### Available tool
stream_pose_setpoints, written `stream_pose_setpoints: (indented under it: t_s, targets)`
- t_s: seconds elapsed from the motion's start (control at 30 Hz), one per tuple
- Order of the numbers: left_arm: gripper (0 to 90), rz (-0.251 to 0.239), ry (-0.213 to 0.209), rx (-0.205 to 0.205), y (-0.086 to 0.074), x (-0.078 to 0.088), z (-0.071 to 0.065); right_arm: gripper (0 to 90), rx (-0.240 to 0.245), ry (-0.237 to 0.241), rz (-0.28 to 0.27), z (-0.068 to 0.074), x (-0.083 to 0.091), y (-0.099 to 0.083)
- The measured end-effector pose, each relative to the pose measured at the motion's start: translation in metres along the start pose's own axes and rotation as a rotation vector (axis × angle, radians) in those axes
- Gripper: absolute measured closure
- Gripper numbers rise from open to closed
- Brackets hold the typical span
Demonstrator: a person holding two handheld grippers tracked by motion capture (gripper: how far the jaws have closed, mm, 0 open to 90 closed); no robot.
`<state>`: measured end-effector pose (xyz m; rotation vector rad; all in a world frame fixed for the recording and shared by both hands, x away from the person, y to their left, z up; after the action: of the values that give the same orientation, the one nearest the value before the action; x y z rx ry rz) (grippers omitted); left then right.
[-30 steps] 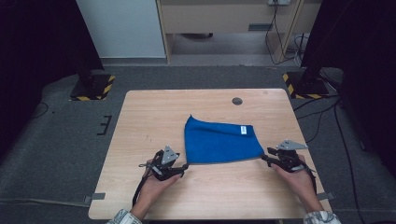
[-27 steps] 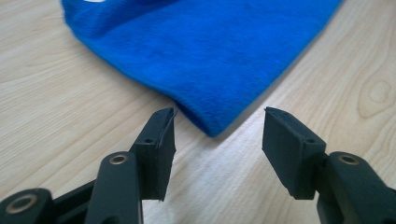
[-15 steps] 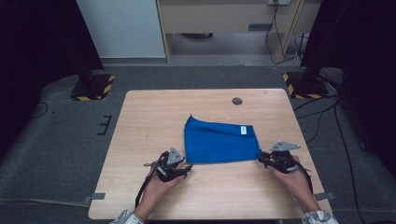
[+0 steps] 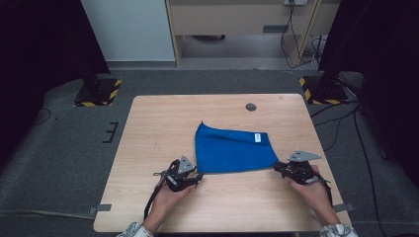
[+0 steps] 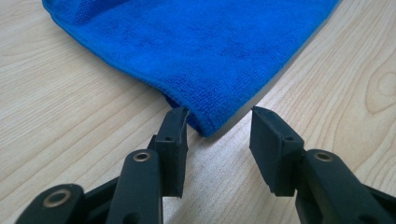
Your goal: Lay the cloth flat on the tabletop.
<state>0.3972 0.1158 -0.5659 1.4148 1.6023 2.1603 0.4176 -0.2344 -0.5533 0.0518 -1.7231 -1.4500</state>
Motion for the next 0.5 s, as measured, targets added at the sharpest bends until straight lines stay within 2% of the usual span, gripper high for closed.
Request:
stream_pose_setpoints:
  t_s: [0.07, 0.1, 0.2, 0.27, 0.33, 0.43, 0.5]
  targets:
    - [56.8, 0.005, 0.001, -0.003, 0.000, -0.001, 0.000, 64.3, -0.012, -0.024, 0.003, -0.005, 0.001, -0.002]
    - [57.2, 0.006, 0.001, -0.003, 0.000, -0.002, 0.000, 56.0, -0.021, -0.046, 0.010, -0.009, 0.000, -0.004]
    - [59.0, 0.009, 0.002, -0.010, 0.000, -0.004, 0.000, 46.2, -0.049, -0.057, 0.025, -0.014, -0.005, -0.007]
    - [60.5, 0.011, 0.002, -0.013, 0.001, -0.006, 0.000, 44.8, -0.050, -0.051, 0.031, -0.015, -0.009, -0.007]
    - [61.7, 0.015, -0.001, -0.019, 0.001, -0.007, -0.001, 47.2, -0.060, -0.047, 0.034, -0.016, -0.013, -0.006]
    - [63.8, 0.012, -0.006, -0.024, 0.002, -0.008, -0.002, 64.4, -0.061, -0.018, 0.028, -0.013, -0.017, -0.003]
    - [65.4, 0.010, -0.003, -0.031, 0.003, -0.007, -0.001, 72.3, -0.061, -0.008, 0.029, -0.010, -0.018, -0.001]
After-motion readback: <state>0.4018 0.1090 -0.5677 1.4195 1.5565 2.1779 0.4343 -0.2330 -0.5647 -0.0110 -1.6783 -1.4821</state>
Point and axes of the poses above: each handheld gripper's, and its own axes: x roughly backward along the jaws, y roughly out of its top, z roughly to its left, the point moved 6 cm from there along -x, roughly forward along the jaws, and after that the axes turned 4 degrees about -z, right-handed, at the moved point
